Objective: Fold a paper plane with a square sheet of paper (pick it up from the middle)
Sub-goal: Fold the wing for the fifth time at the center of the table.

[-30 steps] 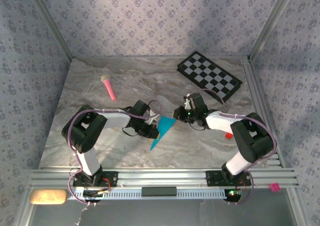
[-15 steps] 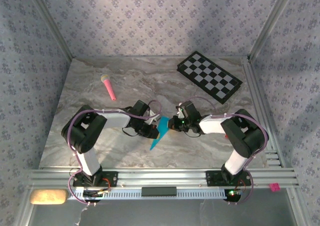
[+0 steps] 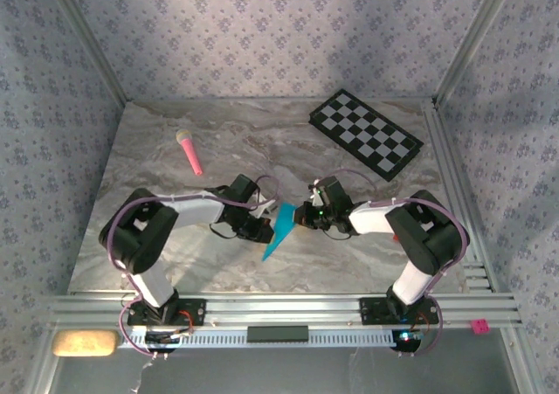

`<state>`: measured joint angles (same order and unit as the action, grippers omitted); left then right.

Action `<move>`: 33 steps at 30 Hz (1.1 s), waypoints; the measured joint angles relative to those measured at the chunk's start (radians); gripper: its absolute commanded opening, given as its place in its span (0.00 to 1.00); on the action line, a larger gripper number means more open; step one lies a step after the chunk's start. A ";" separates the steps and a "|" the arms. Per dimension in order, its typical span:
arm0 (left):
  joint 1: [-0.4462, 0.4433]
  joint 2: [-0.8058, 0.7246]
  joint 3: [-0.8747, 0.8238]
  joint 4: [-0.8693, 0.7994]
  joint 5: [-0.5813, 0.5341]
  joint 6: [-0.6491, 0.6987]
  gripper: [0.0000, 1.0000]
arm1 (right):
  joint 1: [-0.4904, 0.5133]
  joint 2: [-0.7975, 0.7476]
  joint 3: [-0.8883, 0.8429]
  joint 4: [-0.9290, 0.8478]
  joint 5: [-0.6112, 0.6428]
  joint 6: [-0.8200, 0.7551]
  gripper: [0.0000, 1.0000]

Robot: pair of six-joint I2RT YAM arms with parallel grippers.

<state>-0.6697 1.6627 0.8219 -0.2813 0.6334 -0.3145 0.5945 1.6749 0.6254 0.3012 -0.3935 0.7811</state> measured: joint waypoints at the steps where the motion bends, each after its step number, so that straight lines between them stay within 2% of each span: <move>1: 0.000 -0.030 0.003 0.000 -0.004 -0.015 0.00 | -0.002 0.000 0.001 0.000 0.001 0.000 0.06; 5: -0.003 -0.050 0.080 -0.001 0.014 -0.073 0.00 | -0.003 0.001 0.002 -0.001 0.001 0.000 0.06; 10: -0.043 0.037 0.164 0.034 0.044 -0.119 0.00 | -0.003 0.001 0.002 -0.001 0.001 0.000 0.06; 16: -0.092 0.148 0.197 0.039 0.018 -0.148 0.00 | -0.003 0.002 0.002 -0.001 0.001 0.000 0.06; 24: -0.118 0.200 0.195 0.042 -0.077 -0.151 0.00 | -0.003 0.004 0.004 -0.002 0.000 0.000 0.06; 33: -0.118 0.156 0.099 0.143 -0.070 -0.153 0.00 | -0.008 0.011 0.006 0.003 -0.013 0.000 0.06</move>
<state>-0.7876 1.8183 0.9207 -0.1383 0.5636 -0.4679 0.5865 1.6863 0.6312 0.3042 -0.4068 0.7807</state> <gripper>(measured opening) 0.061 0.062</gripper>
